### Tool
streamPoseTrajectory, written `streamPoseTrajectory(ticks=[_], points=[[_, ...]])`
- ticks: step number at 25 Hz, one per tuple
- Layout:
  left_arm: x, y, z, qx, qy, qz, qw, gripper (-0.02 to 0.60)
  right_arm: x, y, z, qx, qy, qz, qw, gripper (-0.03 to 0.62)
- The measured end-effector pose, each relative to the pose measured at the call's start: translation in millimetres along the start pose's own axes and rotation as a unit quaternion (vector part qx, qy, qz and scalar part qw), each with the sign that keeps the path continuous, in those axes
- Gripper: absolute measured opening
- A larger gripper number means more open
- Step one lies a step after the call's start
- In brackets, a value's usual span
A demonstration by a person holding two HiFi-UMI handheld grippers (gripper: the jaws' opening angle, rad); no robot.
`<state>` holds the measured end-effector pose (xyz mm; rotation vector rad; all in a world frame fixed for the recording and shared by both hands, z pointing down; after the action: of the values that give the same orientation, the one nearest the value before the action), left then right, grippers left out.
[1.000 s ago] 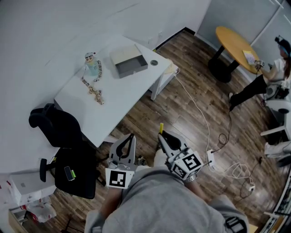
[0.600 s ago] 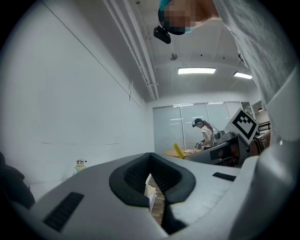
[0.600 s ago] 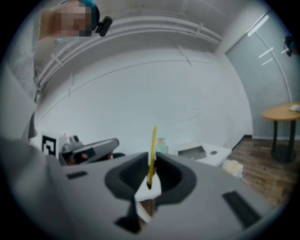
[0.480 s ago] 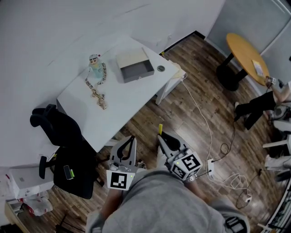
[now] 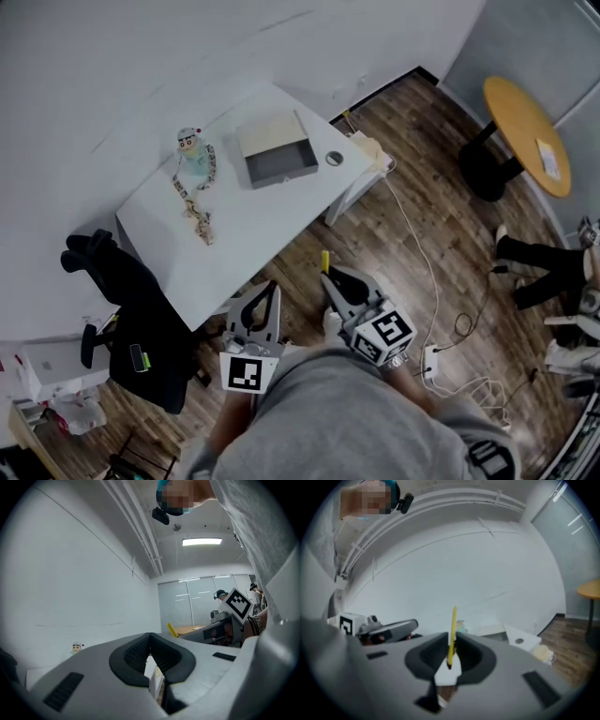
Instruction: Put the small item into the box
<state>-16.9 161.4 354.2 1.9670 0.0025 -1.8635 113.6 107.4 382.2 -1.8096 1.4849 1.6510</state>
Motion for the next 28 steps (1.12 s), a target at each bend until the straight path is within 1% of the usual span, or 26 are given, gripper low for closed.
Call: streamPoseTrajectory(ticks=[5, 10, 13, 16, 20, 23, 28], points=[[17.0, 35.7, -3.1, 0.029, -0.006, -0.006, 0.9996, 0.032, 21.8, 9.3, -38.1, 0.026, -0.015, 0.01, 1.0, 0.067], [28.7, 70.4, -9.1, 0.054, -0.017, -0.002, 0.9984, 0.032, 40.1, 14.4, -76.5, 0.046, -0.028, 0.014, 0.998, 0.067], [35.0, 90.2, -13.2, 0.069, -0.027, -0.007, 0.9973, 0.032, 46.1, 13.0, -99.7, 0.054, -0.033, 0.018, 0.998, 0.067], [41.9, 110.9, -18.8, 0.081, -0.028, -0.014, 0.9962, 0.032, 51.6, 10.2, -124.6, 0.058, -0.034, 0.02, 0.998, 0.067], [44.9, 134.6, -31.4, 0.085, -0.034, -0.014, 0.9957, 0.032, 55.2, 8.9, -153.4, 0.063, -0.035, 0.026, 0.997, 0.067], [43.7, 143.0, -38.0, 0.081, -0.031, -0.003, 0.9962, 0.032, 57.5, 9.3, -164.4, 0.064, -0.035, 0.027, 0.997, 0.067], [47.3, 151.6, -29.7, 0.092, -0.036, -0.001, 0.9951, 0.032, 60.3, 13.8, -174.5, 0.066, -0.023, 0.027, 0.997, 0.067]])
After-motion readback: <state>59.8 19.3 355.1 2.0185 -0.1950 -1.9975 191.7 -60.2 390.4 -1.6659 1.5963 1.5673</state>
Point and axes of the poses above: the fingertips, and each gripper's own axes: y forward along the fingers, z to its left, x out of its top, the point moved 4 cm from there along -y, backward along the fingers, and after that the axes turned 15 degrees about z, right-handed, at the moved point
